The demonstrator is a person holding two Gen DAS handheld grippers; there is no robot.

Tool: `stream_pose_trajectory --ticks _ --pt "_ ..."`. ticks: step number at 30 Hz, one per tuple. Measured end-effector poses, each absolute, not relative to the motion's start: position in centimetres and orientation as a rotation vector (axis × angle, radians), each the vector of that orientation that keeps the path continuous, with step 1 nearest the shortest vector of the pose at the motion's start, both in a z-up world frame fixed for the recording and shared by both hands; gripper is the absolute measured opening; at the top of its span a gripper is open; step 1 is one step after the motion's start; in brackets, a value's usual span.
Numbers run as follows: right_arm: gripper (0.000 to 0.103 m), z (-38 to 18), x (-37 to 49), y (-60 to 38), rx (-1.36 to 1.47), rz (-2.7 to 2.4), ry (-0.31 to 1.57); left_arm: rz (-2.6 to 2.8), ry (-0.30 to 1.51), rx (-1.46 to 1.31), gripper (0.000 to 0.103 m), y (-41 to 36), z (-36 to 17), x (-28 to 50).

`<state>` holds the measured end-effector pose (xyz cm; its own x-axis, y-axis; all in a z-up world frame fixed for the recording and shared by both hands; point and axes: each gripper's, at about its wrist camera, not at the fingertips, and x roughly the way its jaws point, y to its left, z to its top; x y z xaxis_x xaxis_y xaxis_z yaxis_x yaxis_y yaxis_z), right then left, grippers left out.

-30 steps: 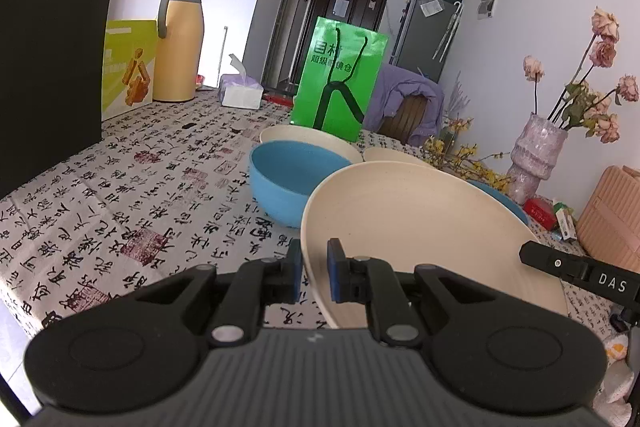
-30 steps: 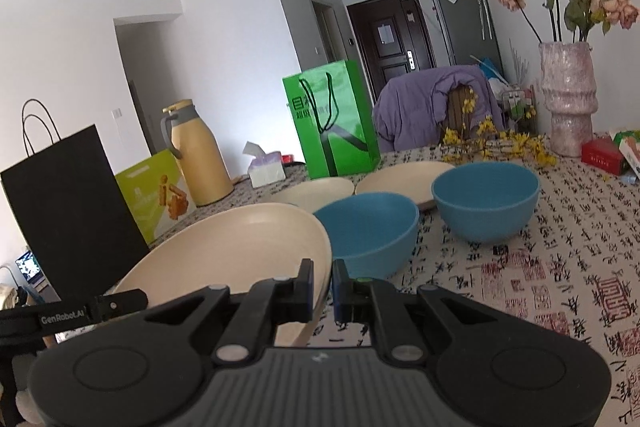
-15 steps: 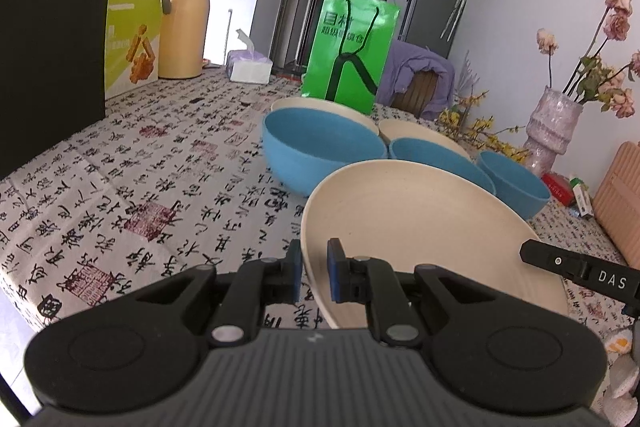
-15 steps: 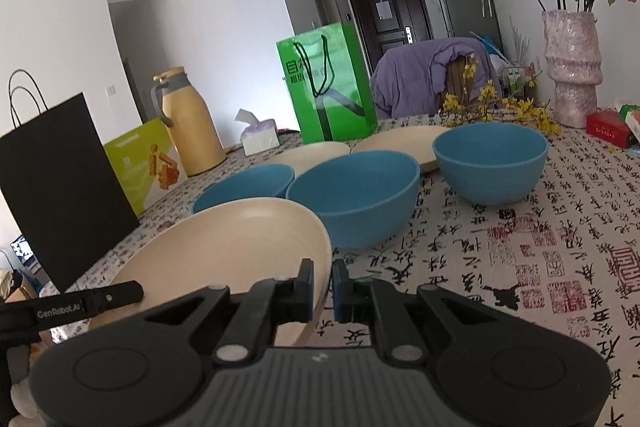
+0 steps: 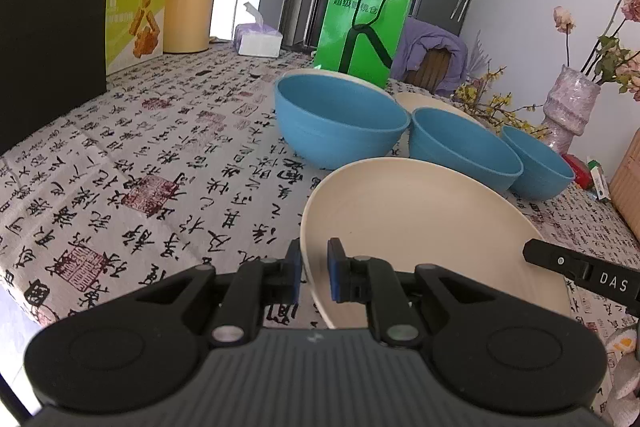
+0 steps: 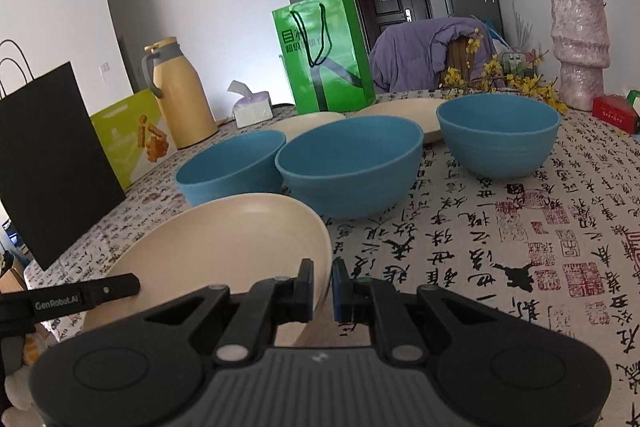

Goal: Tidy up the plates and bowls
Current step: 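Lower the held cream plates onto the cloth beside the blue bowls with both grippers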

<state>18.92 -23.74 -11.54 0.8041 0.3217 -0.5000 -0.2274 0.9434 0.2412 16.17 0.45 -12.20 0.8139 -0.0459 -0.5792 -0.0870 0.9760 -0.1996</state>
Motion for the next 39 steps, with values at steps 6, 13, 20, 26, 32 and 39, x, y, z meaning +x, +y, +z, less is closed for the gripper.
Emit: stream_pose_trajectory --ticks 6,13,20,26,32,39 --pt "0.009 -12.3 19.7 -23.6 0.167 0.289 0.583 0.021 0.639 -0.221 0.013 0.6 -12.9 16.8" --pt "0.009 -13.0 20.4 -23.6 0.166 0.283 0.601 0.016 0.66 -0.225 0.013 0.6 -13.6 17.6" --pt "0.009 -13.6 21.1 -23.7 0.169 0.278 0.615 0.012 0.682 -0.227 0.013 0.5 -14.1 18.3" --pt "0.009 -13.8 21.3 -23.8 0.172 0.278 0.619 0.011 0.7 -0.235 0.013 0.5 -14.5 18.7" --pt "0.009 -14.3 21.5 -24.0 0.175 0.277 0.63 0.012 0.7 -0.228 0.013 0.4 -14.7 18.8" --pt "0.009 -14.6 21.7 -24.3 0.19 0.282 0.644 0.012 0.698 -0.217 0.013 0.1 -14.7 18.7"
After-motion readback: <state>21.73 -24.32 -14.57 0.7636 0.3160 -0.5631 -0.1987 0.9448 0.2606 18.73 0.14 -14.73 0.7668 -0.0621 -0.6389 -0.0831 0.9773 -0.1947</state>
